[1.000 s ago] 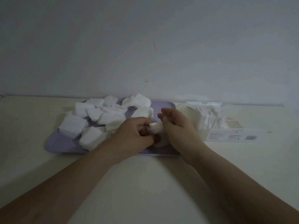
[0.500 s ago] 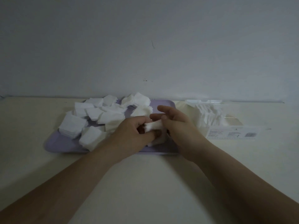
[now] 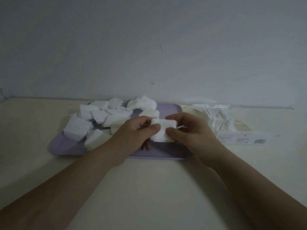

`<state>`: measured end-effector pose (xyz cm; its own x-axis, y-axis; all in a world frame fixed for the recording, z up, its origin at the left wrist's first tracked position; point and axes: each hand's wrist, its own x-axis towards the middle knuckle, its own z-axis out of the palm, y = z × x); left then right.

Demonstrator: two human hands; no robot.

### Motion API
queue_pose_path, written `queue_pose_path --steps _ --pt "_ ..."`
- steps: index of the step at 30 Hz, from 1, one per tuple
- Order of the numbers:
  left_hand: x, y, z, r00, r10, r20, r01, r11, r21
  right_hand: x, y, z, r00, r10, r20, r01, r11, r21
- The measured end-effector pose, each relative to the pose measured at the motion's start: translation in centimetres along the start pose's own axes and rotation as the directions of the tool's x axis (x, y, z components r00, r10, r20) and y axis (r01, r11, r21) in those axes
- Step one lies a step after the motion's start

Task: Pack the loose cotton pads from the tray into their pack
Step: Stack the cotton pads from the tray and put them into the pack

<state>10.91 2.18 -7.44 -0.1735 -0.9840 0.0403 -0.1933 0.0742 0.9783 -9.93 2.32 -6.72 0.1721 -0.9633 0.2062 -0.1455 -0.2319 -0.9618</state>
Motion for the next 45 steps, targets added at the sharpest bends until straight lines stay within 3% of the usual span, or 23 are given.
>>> queue_pose_path --steps 6,9,14,19,23,28,31,35,40,45 --pt "0.0 -0.1 -0.1 1.0 0.017 -0.005 -0.017 0.996 -0.085 0.2 0.1 0.6 0.99 0.064 -0.129 -0.053 0.995 0.089" --pt "-0.1 0.0 0.0 0.999 0.04 -0.026 -0.043 0.994 -0.104 0.0 -0.4 0.5 0.994 0.102 -0.043 -0.093 0.979 0.18" --pt "-0.5 0.3 0.1 0.998 0.06 -0.024 -0.062 0.992 -0.106 -0.3 -0.8 0.3 0.996 0.083 0.038 -0.087 0.989 0.119" --pt "-0.9 0.4 0.8 0.994 0.06 -0.091 -0.058 0.998 0.028 -0.1 -1.6 0.1 0.988 0.058 -0.144 -0.043 0.994 0.104" --pt "-1.1 0.6 1.6 0.99 0.097 -0.105 -0.078 0.982 0.173 0.4 -3.3 -2.6 0.934 -0.055 -0.354 0.028 0.996 -0.081" --pt "-0.3 1.5 3.1 0.982 0.152 -0.11 -0.112 0.946 0.305 0.5 -4.5 -7.6 0.847 -0.174 -0.502 -0.032 0.927 -0.374" --pt "0.3 2.6 5.2 0.974 0.226 -0.012 -0.195 0.863 0.466 0.3 -4.4 -10.8 0.815 -0.204 -0.543 -0.107 0.867 -0.486" --pt "2.2 3.9 9.0 0.909 0.408 0.084 -0.383 0.737 0.557 0.2 -3.1 -14.4 0.757 -0.155 -0.635 -0.233 0.844 -0.483" --pt "4.0 4.0 14.3 0.871 0.471 0.141 -0.453 0.658 0.601 0.6 -1.3 -15.8 0.76 -0.126 -0.638 -0.322 0.78 -0.537" --pt "4.9 2.9 16.3 0.85 0.494 0.183 -0.49 0.613 0.62 1.0 -0.5 -14.7 0.82 -0.049 -0.571 -0.417 0.632 -0.653"
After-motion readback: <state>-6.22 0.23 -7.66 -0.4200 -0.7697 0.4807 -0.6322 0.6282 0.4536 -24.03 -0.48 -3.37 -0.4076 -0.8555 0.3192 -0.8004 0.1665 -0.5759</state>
